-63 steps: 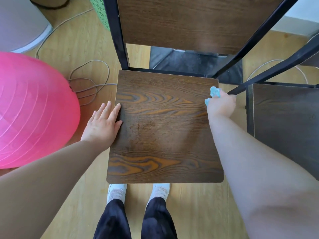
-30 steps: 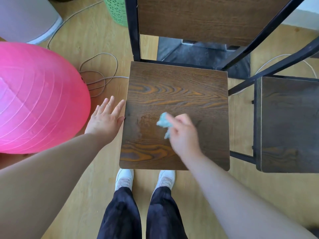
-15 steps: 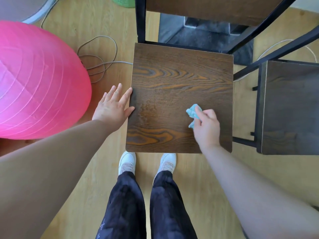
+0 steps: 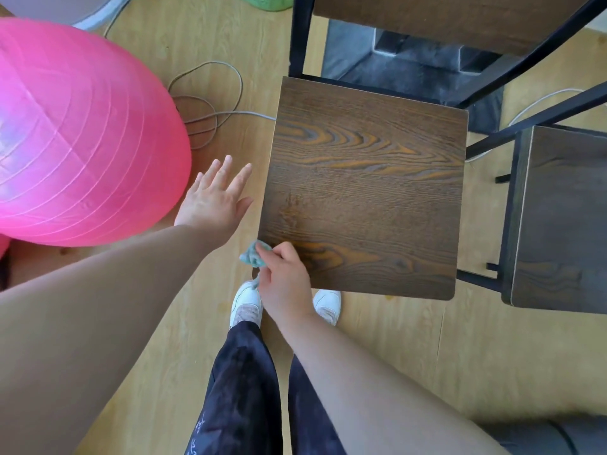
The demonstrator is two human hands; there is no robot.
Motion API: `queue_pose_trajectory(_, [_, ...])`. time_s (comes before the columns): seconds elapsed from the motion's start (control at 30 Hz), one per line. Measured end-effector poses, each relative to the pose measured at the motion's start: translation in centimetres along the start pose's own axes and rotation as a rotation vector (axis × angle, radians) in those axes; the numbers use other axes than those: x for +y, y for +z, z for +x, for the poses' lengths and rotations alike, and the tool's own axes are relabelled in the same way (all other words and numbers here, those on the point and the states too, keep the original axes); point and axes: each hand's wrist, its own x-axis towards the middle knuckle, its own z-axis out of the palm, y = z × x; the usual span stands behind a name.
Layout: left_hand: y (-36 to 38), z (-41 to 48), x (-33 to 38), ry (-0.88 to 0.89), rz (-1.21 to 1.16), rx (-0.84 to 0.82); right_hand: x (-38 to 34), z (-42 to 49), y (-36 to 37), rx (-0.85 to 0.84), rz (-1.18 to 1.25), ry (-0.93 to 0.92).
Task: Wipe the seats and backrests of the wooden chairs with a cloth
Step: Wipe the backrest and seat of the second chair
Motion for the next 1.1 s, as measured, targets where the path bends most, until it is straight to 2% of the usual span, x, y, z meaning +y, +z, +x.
queue_pose_trajectory(0.07, [-0.1,-0.3,0.0,-0.01,0.002,-0.008,0.7,1.2,-2.0,0.068,0.05,-0.018])
queue_pose_trajectory(0.17, [-0.1,-0.4,0.1,-0.017,-0.002,-0.018,2.3,6.0,-7.0,0.247,-0.024,0.008])
queue_pose_trajectory(0.33, [0.1,-0.4,0.5,-0.05,-0.042,-0.016,3.9,16.2,-15.3,0.425,-0.087,0.3])
queue_pose_trajectory(0.47, [0.4,-0.5,0.4,-0.052,-0.048,-0.024,4.2,20.7,-17.6,0.513,-0.058,0.45])
queue_pose_trajectory(0.53, [0.5,-0.3,0.1,-0.06,-0.05,-0.029,3.7,21.8,-17.3,0.472,-0.128,0.392])
queue_pose_trajectory(0.67, [0.7,0.1,-0.6,-0.063,-0.068,-0.013,2.0,22.9,-15.2,0.244,-0.333,0.066])
queue_pose_trajectory(0.8, [0.4,0.5,-0.7,-0.065,-0.069,-0.014,1.0,22.6,-12.5,0.017,-0.312,-0.195])
queue_pose_trajectory(0.87, [0.2,0.6,-0.6,-0.058,-0.072,-0.011,1.1,21.8,-11.3,-0.043,-0.311,-0.296])
queue_pose_trajectory(1.1, [-0.4,0.0,-0.4,-0.039,-0.063,-0.028,2.0,15.1,-8.2,-0.117,-0.233,-0.344])
